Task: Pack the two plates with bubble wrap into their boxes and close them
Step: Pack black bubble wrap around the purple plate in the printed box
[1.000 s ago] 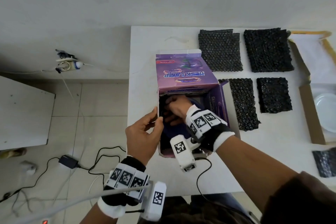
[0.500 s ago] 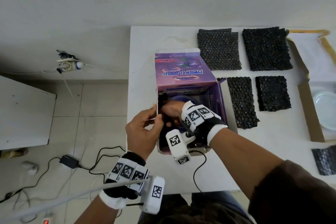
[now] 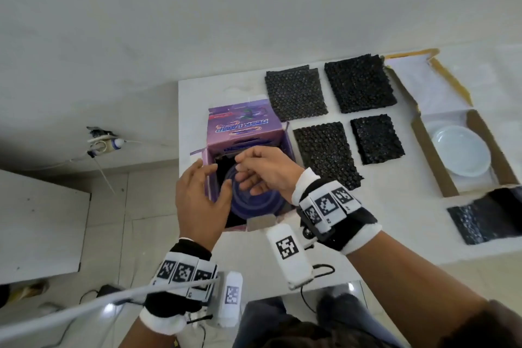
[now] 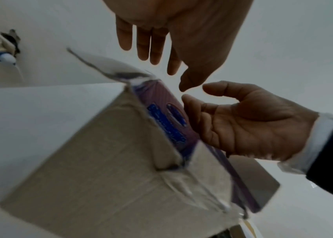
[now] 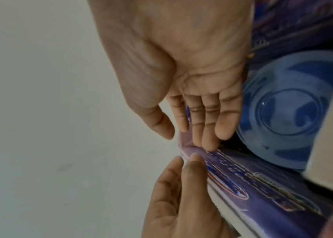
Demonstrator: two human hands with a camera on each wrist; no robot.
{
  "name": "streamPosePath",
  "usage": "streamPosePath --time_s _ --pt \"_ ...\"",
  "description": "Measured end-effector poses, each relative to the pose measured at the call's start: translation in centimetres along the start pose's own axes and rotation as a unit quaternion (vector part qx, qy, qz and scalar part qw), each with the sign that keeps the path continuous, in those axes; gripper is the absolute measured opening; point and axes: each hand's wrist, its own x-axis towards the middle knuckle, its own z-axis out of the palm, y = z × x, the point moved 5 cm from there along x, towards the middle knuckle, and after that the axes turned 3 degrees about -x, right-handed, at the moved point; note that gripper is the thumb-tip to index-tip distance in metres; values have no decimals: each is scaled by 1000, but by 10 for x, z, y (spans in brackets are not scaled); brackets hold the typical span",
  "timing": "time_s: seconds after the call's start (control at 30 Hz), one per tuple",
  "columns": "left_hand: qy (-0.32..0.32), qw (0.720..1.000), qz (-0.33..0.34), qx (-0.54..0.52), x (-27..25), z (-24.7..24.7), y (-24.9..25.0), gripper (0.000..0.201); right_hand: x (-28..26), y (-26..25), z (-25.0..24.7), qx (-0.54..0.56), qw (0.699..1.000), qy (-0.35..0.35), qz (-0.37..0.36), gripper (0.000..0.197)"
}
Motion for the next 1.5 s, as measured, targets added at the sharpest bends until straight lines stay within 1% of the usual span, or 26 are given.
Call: streamPosePath --time_s 0.07,0.13,0.23,0.3,0.37,0.43,0.5,0.6,0.73,0.83,0.9,1.0,1.07,1.17,1.23,1.3,1.33,1.37,1.43,1.5 --pt "7 1000 15 -11 -7 3 17 39 -22 -2 -13 5 999 14 -32 2" --pt "8 999 45 -16 -22 13 44 43 -52 3 -35 4 998 25 -61 4" --pt "-3 998 57 -24 -46 37 83 47 -93 23 -73 -10 996 31 -87 7" --pt "-15 997 60 -37 -65 60 109 46 -120 39 -106 -17 993 54 -101 7" --pt "-24 997 66 -40 -82 86 135 38 -143 56 -142 -21 989 88 -114 8" --pt "-49 996 57 -37 -98 115 153 24 -160 76 -175 -21 985 129 -117 6" --pt "-89 994 38 -58 -116 149 170 18 -177 100 -209 -21 978 177 -106 3" --pt "-143 986 17 -82 -138 195 190 14 -192 137 -253 -23 970 229 -77 3" --pt "-224 972 -23 -74 -158 256 202 12 -205 184 -307 32 950 308 -32 10" --pt "-282 956 -48 -60 -169 297 204 14 -216 217 -340 45 930 365 4 8" --pt "-317 945 -55 -54 -172 323 209 17 -220 235 -363 51 918 394 18 11" --pt "-352 934 -62 -11 -178 356 208 25 -228 267 -398 81 892 441 51 13" --pt "-358 931 -72 8 -181 371 206 32 -235 285 -419 120 872 469 71 13" --pt "-359 928 -88 40 -185 394 207 45 -242 305 -450 185 835 509 99 27" --pt "-354 928 -94 74 -185 411 207 55 -240 317 -470 215 817 519 131 37" --pt "-336 931 -98 107 -184 424 210 63 -234 326 -485 247 810 505 165 47" --pt "-323 933 -99 126 -183 431 213 67 -231 329 -491 262 812 491 176 49" --pt "-308 934 -100 148 -183 436 215 69 -228 332 -496 275 815 476 185 48" --pt "-283 937 -95 183 -185 445 221 71 -223 336 -503 302 816 454 193 39" --pt "-265 940 -85 197 -188 452 227 65 -220 340 -508 327 812 447 187 34"
